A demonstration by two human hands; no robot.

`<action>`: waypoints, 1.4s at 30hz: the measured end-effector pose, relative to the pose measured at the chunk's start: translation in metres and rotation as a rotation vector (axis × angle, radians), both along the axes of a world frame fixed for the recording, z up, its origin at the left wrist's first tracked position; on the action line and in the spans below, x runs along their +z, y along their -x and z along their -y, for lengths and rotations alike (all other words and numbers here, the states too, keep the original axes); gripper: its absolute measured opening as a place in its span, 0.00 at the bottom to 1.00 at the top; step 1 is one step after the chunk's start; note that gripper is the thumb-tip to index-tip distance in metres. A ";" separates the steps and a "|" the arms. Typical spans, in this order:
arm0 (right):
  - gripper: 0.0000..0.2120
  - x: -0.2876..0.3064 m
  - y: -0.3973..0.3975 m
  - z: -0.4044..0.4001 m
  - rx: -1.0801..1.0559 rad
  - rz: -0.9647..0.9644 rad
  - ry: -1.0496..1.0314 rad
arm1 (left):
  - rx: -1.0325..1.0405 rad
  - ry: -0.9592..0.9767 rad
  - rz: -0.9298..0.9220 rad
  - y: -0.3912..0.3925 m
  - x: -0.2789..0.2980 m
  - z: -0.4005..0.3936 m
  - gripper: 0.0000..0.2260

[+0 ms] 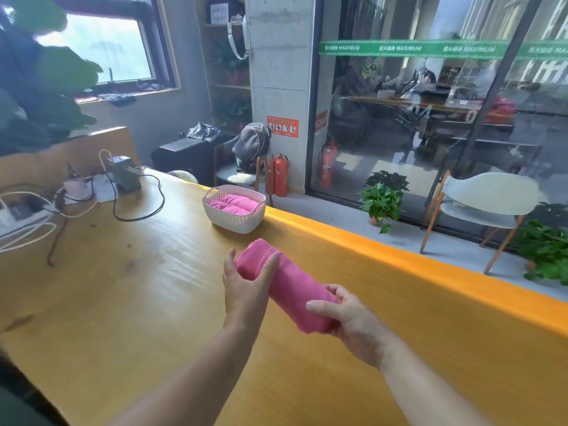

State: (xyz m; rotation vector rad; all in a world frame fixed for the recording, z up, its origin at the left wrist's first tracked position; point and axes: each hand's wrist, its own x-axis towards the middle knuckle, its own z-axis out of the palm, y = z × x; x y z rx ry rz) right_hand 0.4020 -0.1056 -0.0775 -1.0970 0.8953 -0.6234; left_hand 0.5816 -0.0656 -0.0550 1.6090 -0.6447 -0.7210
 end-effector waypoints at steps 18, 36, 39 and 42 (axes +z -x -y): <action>0.08 -0.010 -0.229 0.110 -0.590 -0.344 0.167 | -0.121 -0.056 0.218 -0.235 -0.024 0.138 0.12; 0.11 -0.008 -0.364 0.302 -0.740 -0.628 0.177 | -0.194 -0.129 0.272 -0.340 -0.015 0.339 0.14; 0.12 -0.016 -0.366 0.322 -0.742 -0.683 0.166 | -0.239 -0.149 0.285 -0.344 -0.026 0.363 0.16; 0.14 -0.022 -0.367 0.334 -0.727 -0.740 0.203 | -0.292 -0.204 0.289 -0.347 -0.037 0.375 0.19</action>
